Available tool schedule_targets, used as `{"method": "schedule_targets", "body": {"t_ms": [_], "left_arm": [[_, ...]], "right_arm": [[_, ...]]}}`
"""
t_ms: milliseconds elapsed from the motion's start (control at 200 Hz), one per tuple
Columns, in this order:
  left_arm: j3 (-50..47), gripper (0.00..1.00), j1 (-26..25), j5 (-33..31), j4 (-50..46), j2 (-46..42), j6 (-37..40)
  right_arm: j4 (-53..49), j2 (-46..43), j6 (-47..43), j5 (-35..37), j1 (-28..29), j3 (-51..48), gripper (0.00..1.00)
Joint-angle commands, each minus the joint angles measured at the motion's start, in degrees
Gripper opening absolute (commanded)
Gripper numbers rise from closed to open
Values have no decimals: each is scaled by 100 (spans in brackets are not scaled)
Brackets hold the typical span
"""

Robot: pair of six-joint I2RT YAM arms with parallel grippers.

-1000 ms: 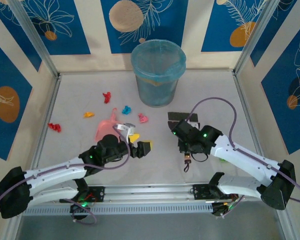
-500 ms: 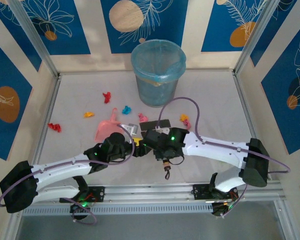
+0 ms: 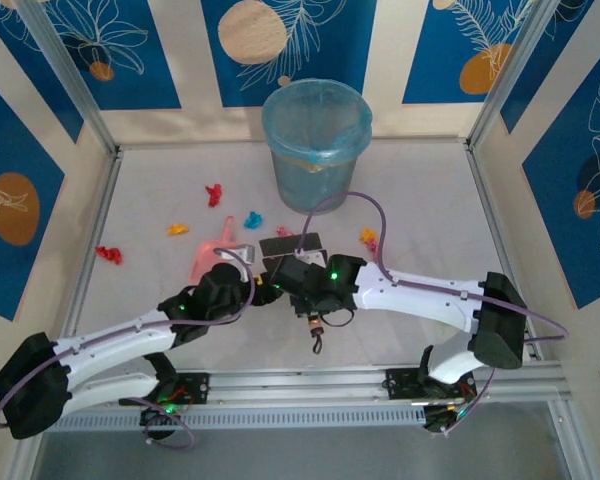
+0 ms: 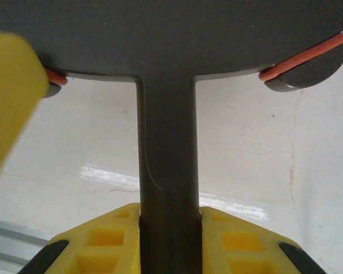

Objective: Sweep away the paper scraps from the table

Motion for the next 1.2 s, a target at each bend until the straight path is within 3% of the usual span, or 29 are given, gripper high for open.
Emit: {"method": "schedule_targets", "body": {"t_ms": [0, 275, 475, 700, 940, 1195], "left_arm": [[-265, 73, 297, 246, 413, -191, -329], [-461, 65, 692, 1004, 1089, 167, -861], [-697, 45, 1031, 1409, 1676, 414, -1200], [-707, 21, 1092, 1376, 1608, 425, -1333], [-694, 3, 1151, 896, 800, -15, -1673], [-892, 0, 1235, 526, 347, -816, -2236]], "right_arm": [[302, 111, -158, -18, 37, 187, 0], [714, 258, -270, -113, 111, 128, 0], [949, 335, -317, -203, 140, 36, 0], [1074, 458, -533, -309, 213, 128, 0], [1241, 477, -654, -251, 306, 93, 0], [1528, 243, -615, -22, 366, -89, 39]]}}
